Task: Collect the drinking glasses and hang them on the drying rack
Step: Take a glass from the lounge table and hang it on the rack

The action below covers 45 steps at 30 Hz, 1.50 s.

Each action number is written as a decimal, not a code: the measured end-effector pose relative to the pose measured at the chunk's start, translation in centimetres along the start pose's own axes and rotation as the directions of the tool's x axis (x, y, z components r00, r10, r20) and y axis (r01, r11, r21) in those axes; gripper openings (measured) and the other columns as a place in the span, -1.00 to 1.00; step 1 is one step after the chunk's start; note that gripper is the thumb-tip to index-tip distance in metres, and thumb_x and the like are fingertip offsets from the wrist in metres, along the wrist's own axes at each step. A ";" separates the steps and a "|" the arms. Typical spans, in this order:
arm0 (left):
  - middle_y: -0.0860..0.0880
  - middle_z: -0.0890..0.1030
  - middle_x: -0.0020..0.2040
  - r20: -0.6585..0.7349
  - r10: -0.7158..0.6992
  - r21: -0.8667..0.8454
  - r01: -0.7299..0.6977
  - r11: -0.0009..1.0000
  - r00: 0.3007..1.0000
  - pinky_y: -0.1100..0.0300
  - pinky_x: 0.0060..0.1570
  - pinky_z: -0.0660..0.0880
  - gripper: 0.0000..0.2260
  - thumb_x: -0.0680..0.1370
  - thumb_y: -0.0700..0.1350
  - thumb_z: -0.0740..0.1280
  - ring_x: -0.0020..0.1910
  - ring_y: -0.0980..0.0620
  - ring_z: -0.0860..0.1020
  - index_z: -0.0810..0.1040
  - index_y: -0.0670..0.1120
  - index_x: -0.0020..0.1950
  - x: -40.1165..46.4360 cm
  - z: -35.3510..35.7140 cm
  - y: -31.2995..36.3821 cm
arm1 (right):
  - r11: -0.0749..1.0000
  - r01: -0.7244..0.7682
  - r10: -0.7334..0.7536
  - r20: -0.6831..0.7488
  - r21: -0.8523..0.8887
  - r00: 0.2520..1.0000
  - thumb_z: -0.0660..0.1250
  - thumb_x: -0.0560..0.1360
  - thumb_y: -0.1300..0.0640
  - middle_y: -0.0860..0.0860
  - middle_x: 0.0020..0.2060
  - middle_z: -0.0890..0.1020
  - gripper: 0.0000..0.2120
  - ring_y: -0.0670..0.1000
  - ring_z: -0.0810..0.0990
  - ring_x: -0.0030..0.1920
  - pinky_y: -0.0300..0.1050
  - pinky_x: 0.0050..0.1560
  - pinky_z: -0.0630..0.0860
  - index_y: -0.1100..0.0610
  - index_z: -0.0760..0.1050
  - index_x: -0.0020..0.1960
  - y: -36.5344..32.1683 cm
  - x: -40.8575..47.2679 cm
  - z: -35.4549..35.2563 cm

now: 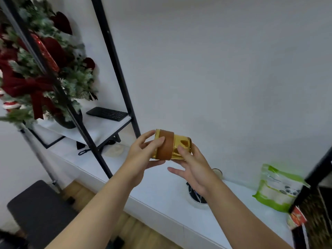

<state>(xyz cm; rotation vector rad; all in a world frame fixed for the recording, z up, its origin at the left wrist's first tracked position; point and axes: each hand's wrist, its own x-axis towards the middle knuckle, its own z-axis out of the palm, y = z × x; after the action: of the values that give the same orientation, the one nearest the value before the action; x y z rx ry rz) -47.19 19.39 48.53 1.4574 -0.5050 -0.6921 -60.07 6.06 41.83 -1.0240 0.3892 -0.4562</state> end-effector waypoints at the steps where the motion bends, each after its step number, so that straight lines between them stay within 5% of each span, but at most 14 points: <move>1: -0.07 0.69 0.16 0.025 -0.017 -0.025 0.017 1.000 1.000 -0.03 -0.04 0.66 -0.54 0.43 0.11 0.59 0.09 -0.17 0.70 0.61 0.15 0.30 0.8 -0.1 -0.6 | 1.000 0.005 -0.004 -0.023 0.023 1.000 0.62 0.42 -0.09 0.09 0.31 0.65 -0.37 0.14 0.66 0.29 0.25 0.16 0.65 -0.05 0.49 0.42 0.1 0.9 -0.1; 10: 0.05 0.64 0.28 0.268 -0.144 0.108 0.119 0.987 0.953 0.01 0.20 0.58 -0.57 0.55 0.15 0.45 0.27 0.05 0.61 0.52 0.17 0.41 8.7 -0.4 -6.7 | 0.994 0.032 -0.064 -0.315 -0.107 0.947 0.67 0.30 -0.05 0.08 0.22 0.69 -0.28 0.11 0.72 0.19 0.20 0.17 0.67 -0.05 0.51 0.40 2.8 5.2 -5.1; 21: 0.06 0.57 0.32 0.296 -0.347 0.344 0.239 0.908 0.890 -0.05 0.37 0.45 -0.71 0.66 0.03 0.28 0.28 0.10 0.55 0.53 0.13 0.38 15.7 -2.1 -20.9 | 0.917 -0.116 -0.211 -0.710 -0.382 0.671 0.68 0.36 0.06 0.01 0.11 0.69 -0.47 -0.03 0.71 0.06 -0.06 0.08 0.66 -0.22 0.50 0.18 9.8 4.1 -11.9; 25: 0.09 0.57 0.29 0.317 -0.372 0.408 0.229 0.884 0.872 0.04 0.32 0.45 -0.75 0.66 0.06 0.28 0.31 0.09 0.51 0.55 0.17 0.34 17.2 -1.6 -24.2 | 0.859 -0.199 -0.259 -0.736 -0.471 0.626 0.70 0.33 0.04 -0.11 0.06 0.66 -0.46 -0.26 0.66 -0.09 -0.42 -0.17 0.54 -0.29 0.46 0.10 12.8 5.1 -13.4; 30: 0.16 0.58 0.22 0.364 -0.365 0.472 0.168 0.866 0.857 0.36 -0.03 0.41 -0.79 0.68 0.01 0.26 0.12 0.35 0.49 0.57 0.17 0.28 19.0 0.9 -28.6 | 0.788 -0.254 -0.295 -0.706 -0.561 0.644 0.71 0.29 -0.02 -0.20 0.04 0.66 -0.41 -0.24 0.64 -0.02 -0.25 -0.02 0.55 -0.23 0.49 0.19 16.6 6.6 -15.5; 36: 0.10 0.56 0.27 0.382 -0.387 0.503 0.162 0.849 0.839 0.37 0.04 0.37 -0.69 0.71 -0.08 0.21 0.24 0.13 0.49 0.51 0.02 0.44 19.9 4.3 -33.7 | 0.706 -0.284 -0.354 -0.670 -0.649 0.653 0.70 0.29 -0.09 -0.28 0.06 0.61 -0.33 -0.27 0.58 0.05 -0.42 -0.07 0.51 -0.19 0.44 0.29 20.6 7.3 -17.9; 45: 0.25 0.60 0.14 0.385 -0.415 0.449 0.225 0.865 0.824 0.38 -0.02 0.36 -0.73 0.72 -0.06 0.16 0.13 0.32 0.49 0.56 0.19 0.31 18.9 6.0 -36.9 | 0.697 -0.264 -0.384 -0.657 -0.667 0.648 0.70 0.31 -0.05 -0.48 0.09 0.53 -0.32 -0.33 0.55 0.10 -0.50 -0.04 0.46 -0.22 0.43 0.31 22.7 7.4 -19.0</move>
<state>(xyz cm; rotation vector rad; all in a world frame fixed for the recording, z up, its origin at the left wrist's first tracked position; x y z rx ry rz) -42.24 2.60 10.44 1.7732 -0.8117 -1.3031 -59.53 -1.57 12.24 -1.5984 1.4174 -0.8499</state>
